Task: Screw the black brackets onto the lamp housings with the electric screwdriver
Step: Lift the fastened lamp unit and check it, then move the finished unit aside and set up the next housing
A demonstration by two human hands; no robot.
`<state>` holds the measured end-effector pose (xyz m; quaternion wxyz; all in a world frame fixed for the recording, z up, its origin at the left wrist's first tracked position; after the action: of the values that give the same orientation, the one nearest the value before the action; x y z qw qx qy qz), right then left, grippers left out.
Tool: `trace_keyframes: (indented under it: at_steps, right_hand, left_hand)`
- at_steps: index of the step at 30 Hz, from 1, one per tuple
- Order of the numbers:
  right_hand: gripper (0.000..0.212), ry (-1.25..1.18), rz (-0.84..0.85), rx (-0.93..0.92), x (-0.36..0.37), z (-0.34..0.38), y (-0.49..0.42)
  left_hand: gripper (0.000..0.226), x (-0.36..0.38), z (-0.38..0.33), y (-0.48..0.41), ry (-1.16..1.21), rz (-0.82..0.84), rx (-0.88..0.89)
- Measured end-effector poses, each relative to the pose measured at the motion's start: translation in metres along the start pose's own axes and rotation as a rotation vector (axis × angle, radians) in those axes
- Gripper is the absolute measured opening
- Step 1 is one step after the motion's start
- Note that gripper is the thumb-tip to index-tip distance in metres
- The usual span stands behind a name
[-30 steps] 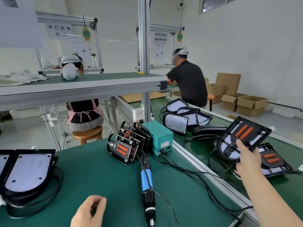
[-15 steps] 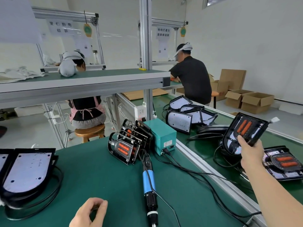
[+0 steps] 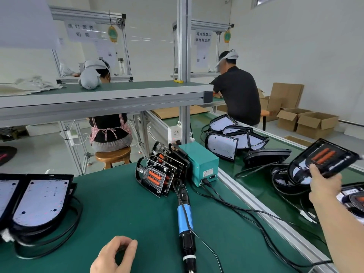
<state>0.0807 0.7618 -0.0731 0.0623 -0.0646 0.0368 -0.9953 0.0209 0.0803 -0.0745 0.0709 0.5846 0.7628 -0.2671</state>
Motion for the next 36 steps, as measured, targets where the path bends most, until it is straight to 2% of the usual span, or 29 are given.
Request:
trace_keyframes:
  at_steps: [3,6,12,16,18,24,29,32,36]
  right_hand:
    - [0.082,0.112,0.002,0.132,-0.004,-0.012,0.001]
    - [0.096,0.221,0.027,0.13,-0.007,-0.005,0.006]
    - [0.09,0.567,0.087,-0.041,0.011,0.019,0.044]
    - [0.085,0.693,0.161,-0.192,0.034,0.031,0.084]
    - [0.083,0.692,0.223,-0.226,0.048,0.035,0.106]
    - [0.076,0.604,0.424,-0.321,0.083,0.051,0.195]
    - [0.064,0.385,0.731,-0.338,0.106,0.058,0.309]
    - [0.063,0.311,0.94,-0.292,0.119,0.055,0.382]
    - [0.063,0.212,1.096,-0.157,0.129,0.049,0.46]
  left_hand:
    - [0.043,-0.001,-0.001,0.0,-0.003,-0.002,0.026]
    - [0.043,-0.001,-0.002,0.0,-0.011,-0.006,0.031]
    - [0.041,-0.002,-0.005,0.001,-0.019,-0.004,0.025]
    - [0.034,-0.002,-0.001,0.0,-0.031,-0.009,-0.007]
    - [0.037,-0.002,0.001,0.001,-0.041,0.003,-0.023]
    - [0.024,-0.002,0.002,0.001,-0.048,0.026,-0.043]
    - [0.022,-0.001,0.002,0.001,-0.036,0.049,-0.086]
    - [0.02,0.0,0.004,0.002,-0.03,0.064,-0.1]
    - [0.018,-0.001,0.004,0.003,-0.028,0.079,-0.098]
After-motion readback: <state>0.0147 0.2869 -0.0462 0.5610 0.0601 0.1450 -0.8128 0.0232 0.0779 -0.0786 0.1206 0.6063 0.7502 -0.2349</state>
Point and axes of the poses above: each hand's wrist, its own y-axis away from the middle knuckle, its own x-axis out of the palm, z = x × y, the point moved 10 cm from there along -y, towards the middle knuckle, and after that the axes turned 3 degrees about -x, right-handed, at the moved point
